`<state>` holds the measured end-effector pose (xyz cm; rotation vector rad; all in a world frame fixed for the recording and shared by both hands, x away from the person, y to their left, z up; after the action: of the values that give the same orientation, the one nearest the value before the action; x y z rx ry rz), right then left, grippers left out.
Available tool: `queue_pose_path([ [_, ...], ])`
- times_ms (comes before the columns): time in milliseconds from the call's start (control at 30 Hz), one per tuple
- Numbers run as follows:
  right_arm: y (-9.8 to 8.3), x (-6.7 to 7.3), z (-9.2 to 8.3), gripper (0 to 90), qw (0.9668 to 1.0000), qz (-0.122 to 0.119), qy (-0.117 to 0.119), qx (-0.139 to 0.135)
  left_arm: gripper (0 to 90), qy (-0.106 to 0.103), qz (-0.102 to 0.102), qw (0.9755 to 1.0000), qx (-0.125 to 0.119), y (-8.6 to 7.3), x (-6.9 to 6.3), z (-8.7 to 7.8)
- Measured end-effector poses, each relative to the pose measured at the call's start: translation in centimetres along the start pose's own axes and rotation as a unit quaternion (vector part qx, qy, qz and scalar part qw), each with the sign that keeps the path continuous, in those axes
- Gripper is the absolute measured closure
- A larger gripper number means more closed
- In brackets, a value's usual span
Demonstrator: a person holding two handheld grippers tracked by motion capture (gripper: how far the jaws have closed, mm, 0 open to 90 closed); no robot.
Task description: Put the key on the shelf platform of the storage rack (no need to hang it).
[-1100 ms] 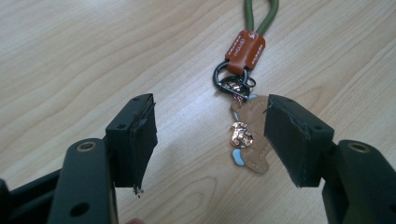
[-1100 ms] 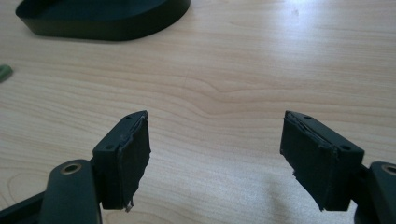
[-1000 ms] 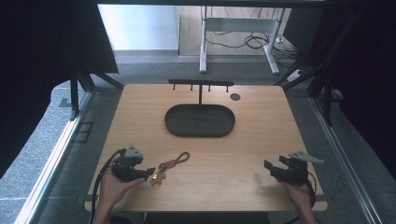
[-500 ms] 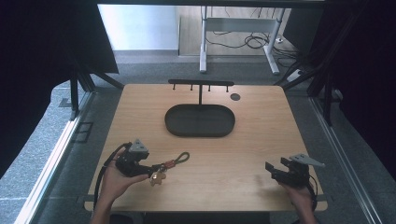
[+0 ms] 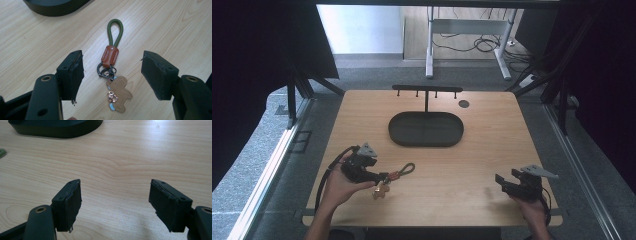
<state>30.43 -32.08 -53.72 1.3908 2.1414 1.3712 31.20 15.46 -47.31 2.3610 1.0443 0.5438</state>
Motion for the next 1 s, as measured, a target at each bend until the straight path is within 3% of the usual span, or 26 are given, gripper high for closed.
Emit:
queue_pose_path([
  [267, -0.2, 0.2, 0.4, 26.5, 1.0, -0.001, 0.001, 0.008, 35.6, -0.003, 0.014, 0.9997, 0.022, 0.7, -0.4, 1.0],
  [667, -0.3, 0.3, 0.6, 26.5, 0.9998, -0.005, 0.006, 0.016, 36.8, -0.014, 0.045, 0.9964, 0.071, 1.9, -1.0, 3.5],
  [1000, -0.4, 0.3, 0.7, 26.5, 0.9998, -0.005, 0.01, 0.018, 40.5, -0.009, 0.071, 0.9909, 0.114, 1.7, -1.7, 6.1],
])
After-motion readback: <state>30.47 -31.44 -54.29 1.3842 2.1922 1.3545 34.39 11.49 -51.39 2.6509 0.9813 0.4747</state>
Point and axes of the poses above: each handheld gripper's, and its own axes: z roughly forward along the jaws, y roughly out of its top, x roughly to its left, the point moved 4 cm from there along z, roughly forward along the jaws, and after that the axes turned 14 degrees about y, right-handed, at the moved point
